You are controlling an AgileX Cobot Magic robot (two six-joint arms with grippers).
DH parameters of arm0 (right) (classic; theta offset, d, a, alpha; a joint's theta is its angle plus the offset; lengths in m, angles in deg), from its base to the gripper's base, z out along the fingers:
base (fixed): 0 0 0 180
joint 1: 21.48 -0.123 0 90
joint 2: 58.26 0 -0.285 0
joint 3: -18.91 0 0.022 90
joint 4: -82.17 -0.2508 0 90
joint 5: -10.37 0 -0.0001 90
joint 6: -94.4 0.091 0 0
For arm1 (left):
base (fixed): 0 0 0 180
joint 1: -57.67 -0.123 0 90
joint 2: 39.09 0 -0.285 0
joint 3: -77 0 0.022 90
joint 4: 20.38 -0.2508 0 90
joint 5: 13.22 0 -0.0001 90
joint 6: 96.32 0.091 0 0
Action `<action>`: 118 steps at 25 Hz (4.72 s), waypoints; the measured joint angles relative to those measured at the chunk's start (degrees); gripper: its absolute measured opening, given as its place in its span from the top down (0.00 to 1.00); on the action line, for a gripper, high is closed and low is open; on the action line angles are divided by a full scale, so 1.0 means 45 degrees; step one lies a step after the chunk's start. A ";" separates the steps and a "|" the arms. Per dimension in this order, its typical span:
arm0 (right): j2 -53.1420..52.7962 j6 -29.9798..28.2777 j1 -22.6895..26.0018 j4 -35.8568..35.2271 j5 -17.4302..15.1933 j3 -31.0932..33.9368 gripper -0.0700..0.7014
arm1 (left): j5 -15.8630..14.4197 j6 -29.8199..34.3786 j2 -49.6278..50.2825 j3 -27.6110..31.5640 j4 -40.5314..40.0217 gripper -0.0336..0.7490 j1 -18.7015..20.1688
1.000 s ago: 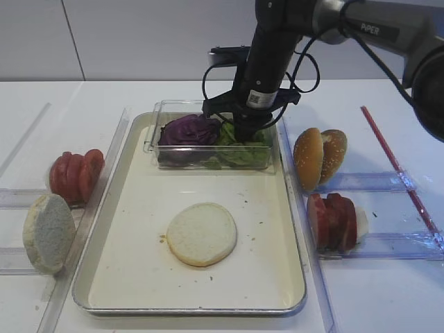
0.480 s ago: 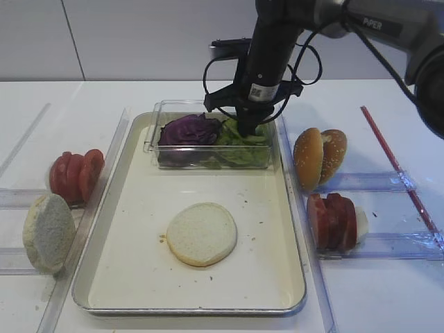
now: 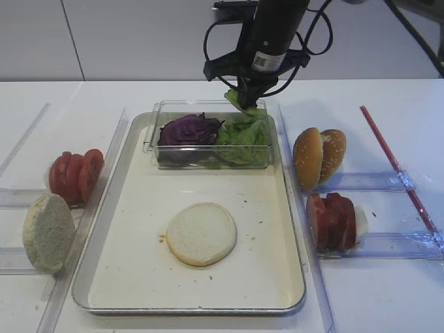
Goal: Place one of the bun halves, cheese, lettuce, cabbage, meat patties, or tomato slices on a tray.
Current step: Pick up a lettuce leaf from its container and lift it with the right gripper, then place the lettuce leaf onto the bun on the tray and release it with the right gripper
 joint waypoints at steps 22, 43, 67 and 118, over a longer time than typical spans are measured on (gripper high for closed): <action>-0.4854 -0.0601 -0.1535 -0.0834 -0.0032 0.5106 0.86 | 0.0000 -0.0020 0.0000 0.0000 0.0000 0.31 -0.0012; -0.6184 -0.3101 -0.2642 -0.4034 0.2228 1.0029 0.86 | 0.0000 -0.0020 0.0000 0.0000 0.0000 0.31 -0.0012; -0.5284 -0.3558 -0.2661 -0.4383 0.2104 0.9641 0.86 | 0.0000 -0.0020 0.0000 0.0000 0.0000 0.31 -0.0012; -0.3718 -0.2570 -0.3062 -0.2716 0.1167 0.8092 0.26 | 0.0000 -0.0020 0.0000 0.0000 0.0000 0.31 -0.0012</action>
